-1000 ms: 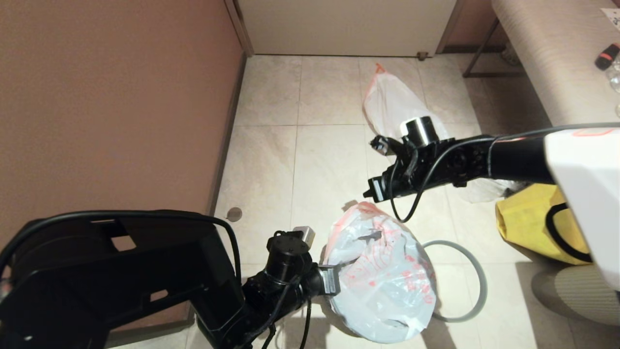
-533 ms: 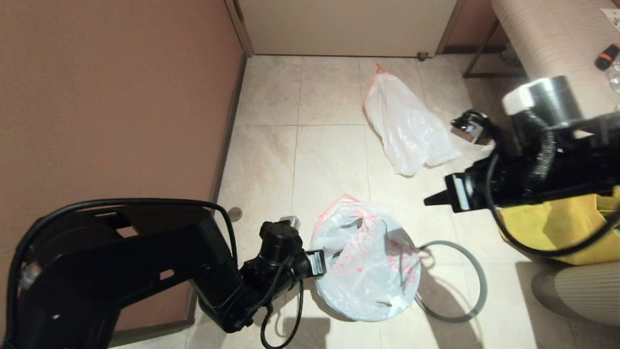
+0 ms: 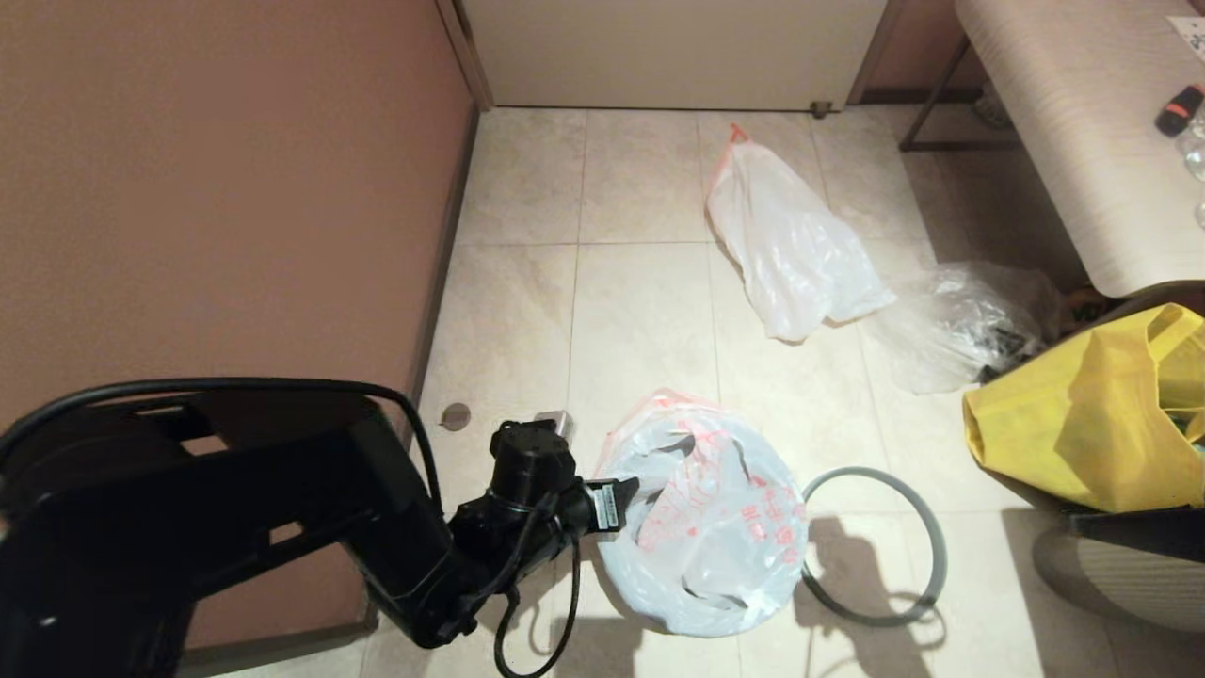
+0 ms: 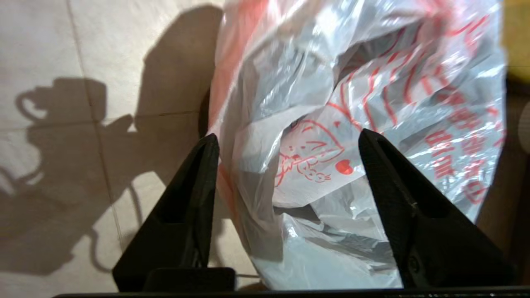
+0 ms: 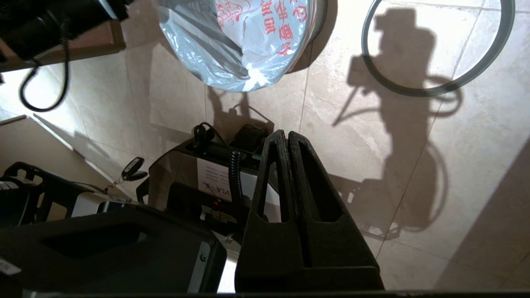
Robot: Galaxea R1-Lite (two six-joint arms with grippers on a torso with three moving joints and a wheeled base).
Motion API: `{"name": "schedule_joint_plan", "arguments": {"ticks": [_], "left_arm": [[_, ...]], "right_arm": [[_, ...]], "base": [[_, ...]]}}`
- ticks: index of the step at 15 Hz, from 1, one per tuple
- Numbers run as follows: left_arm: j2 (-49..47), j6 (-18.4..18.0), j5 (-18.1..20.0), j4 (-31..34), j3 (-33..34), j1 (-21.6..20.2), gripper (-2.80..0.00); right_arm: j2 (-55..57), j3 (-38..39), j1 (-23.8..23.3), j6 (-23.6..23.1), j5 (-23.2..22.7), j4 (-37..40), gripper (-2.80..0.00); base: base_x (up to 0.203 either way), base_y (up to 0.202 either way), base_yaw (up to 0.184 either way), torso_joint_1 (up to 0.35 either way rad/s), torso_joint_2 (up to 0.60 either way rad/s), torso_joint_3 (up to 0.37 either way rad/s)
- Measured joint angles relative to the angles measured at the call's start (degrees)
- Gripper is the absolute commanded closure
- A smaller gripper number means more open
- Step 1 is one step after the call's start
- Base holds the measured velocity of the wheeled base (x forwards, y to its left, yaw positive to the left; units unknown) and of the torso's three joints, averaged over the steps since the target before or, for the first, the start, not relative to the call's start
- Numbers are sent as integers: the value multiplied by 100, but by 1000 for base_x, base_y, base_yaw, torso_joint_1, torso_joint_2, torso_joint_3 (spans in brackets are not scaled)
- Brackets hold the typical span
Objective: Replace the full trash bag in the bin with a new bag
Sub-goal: Put the new garbage bag on the trash can
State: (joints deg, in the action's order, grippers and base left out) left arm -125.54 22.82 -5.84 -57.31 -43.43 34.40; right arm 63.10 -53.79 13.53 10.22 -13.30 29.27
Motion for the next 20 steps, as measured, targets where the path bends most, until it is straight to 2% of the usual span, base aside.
{"name": "schedule_joint_plan", "arguments": {"ticks": [2,3,6,8,10,12,15,18,20], "left_arm": [[703,-198,-11,143,332,57,-280],[1095,-278,-33,313,454,80,0],[2462,-506,-331,1246,878,171,0],[3231,-762,-749,1945,1211,305,0],[3608,-1142,-1179,2349,1128,357,0],[3598,-1627,-1272,2584,505,288,0],[2863,-1880,-1292,3286,-959,94,0],[1661,-2082,-1242,3824,-2467,-345,0],[915,-2105,-1108,4017,-3383,-627,0]], "right_arm": [[-248,252,-14,-40,-98,11,0],[-330,344,-14,-63,-196,1,0],[-349,419,139,-137,-228,-157,0],[-63,426,452,-197,-147,-301,0],[449,354,762,-208,162,-554,0],[1327,189,1116,-185,627,-1008,0],[2989,-493,1611,7,1123,-1609,0],[4819,-1813,1841,85,1364,-1823,0],[5849,-2861,1857,66,1487,-1572,0]], "base": [[0,0,0,0,0,0],[0,0,0,0,0,0],[0,0,0,0,0,0],[0,0,0,0,0,0],[0,0,0,0,0,0],[0,0,0,0,0,0],[0,0,0,0,0,0],[0,0,0,0,0,0],[0,0,0,0,0,0]]}}
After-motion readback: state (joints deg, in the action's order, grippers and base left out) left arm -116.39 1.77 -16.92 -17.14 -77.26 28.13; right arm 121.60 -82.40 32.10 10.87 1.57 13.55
